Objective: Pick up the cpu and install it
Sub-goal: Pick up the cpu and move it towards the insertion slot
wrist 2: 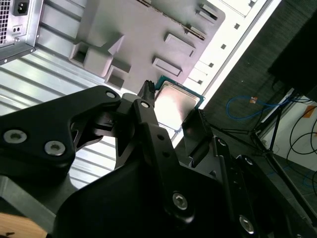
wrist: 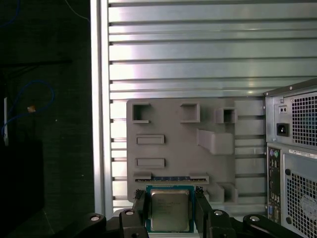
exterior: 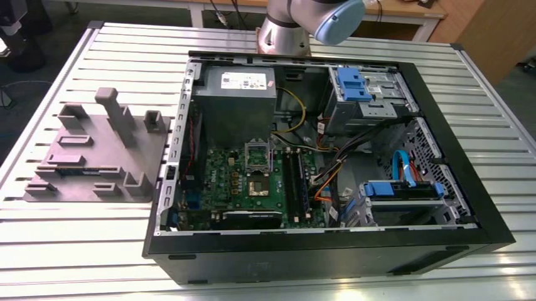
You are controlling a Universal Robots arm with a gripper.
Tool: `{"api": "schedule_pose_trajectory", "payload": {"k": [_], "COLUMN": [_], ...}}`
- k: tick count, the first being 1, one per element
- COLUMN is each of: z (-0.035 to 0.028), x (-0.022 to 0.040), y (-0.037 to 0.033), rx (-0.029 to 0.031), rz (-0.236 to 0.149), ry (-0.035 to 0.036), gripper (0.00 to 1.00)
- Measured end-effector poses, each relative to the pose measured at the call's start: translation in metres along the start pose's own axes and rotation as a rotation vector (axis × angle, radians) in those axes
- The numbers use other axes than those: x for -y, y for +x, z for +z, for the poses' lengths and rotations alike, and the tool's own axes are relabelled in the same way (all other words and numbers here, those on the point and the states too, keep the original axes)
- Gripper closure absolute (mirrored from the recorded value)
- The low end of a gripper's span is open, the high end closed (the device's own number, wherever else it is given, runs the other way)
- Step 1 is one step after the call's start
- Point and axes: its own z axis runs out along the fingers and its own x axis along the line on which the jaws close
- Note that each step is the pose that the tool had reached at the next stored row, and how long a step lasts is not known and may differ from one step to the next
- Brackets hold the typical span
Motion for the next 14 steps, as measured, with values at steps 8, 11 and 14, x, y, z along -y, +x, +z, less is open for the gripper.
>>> {"api": "schedule_pose_trajectory", "payload": {"k": [8, 11, 14], "z": [0.0000, 0.0000, 0.0000], "x": [0.0000, -0.0001, -0.0001], "y": [-0.0019, -0.0026, -0.0032], "rx": [0.0000, 0.0000, 0.0000], "rz": [0.000, 0.000, 0.000], "ry": [0.0000, 0.0000, 0.0000], "gripper": [0.53, 0.53, 0.53]}}
